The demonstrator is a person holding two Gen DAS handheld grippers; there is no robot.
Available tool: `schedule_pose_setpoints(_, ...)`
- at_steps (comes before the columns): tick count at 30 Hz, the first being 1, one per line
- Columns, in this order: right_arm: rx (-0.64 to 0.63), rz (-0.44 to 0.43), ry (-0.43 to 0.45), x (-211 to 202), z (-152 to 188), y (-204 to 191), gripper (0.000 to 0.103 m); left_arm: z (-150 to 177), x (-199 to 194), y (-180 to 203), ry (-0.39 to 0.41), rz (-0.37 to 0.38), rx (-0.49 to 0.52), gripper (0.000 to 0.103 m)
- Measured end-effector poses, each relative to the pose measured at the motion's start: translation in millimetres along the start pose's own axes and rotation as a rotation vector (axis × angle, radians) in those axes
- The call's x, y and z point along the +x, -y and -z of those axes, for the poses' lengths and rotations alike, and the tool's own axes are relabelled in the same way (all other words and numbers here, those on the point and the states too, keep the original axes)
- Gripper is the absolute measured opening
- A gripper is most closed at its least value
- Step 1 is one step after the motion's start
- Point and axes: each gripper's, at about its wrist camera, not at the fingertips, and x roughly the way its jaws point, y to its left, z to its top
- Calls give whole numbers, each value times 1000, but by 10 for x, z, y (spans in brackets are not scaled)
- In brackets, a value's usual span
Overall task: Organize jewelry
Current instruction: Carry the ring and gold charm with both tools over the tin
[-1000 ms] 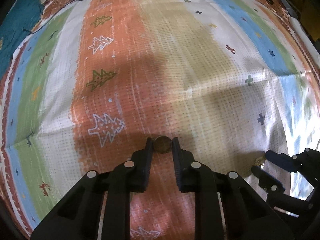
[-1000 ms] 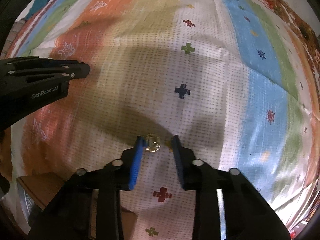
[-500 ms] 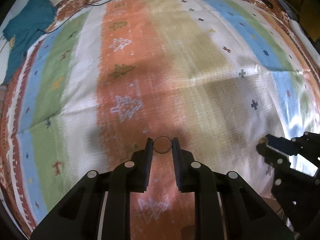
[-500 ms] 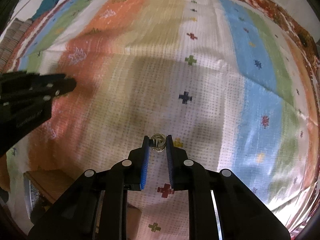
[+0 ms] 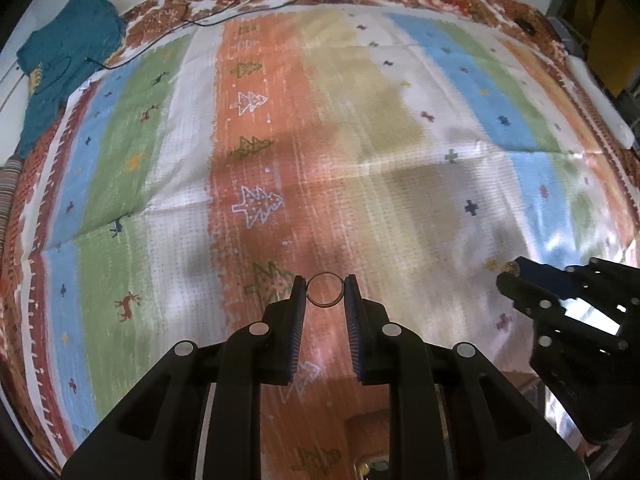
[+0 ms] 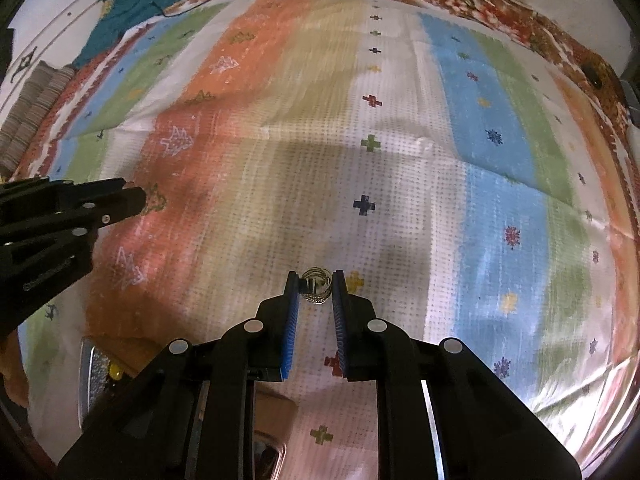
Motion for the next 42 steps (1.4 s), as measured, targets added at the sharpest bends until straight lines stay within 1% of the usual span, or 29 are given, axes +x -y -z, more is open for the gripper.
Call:
schedule_pose_setpoints(3, 1, -3, 15, -52, 32, -6, 17, 32, -120, -3, 18, 23, -9, 19)
schedule_pose_setpoints(12, -16, -3, 58, -204, 89, -37, 17, 153, -413, 94, 61, 33, 11, 19)
schedule_pose_setpoints(15, -20, -8, 67, -243, 116, -49, 17, 202, -465, 96, 66, 13, 9, 19)
schedule_pose_setpoints(21, -13, -28, 87, -332, 176, -57, 17, 292, -601, 97, 75, 32, -4, 19)
schedule_pose_setpoints(42, -53, -56, 146, -707, 468, -245, 17, 658, -1009, 222, 134, 82, 24, 19)
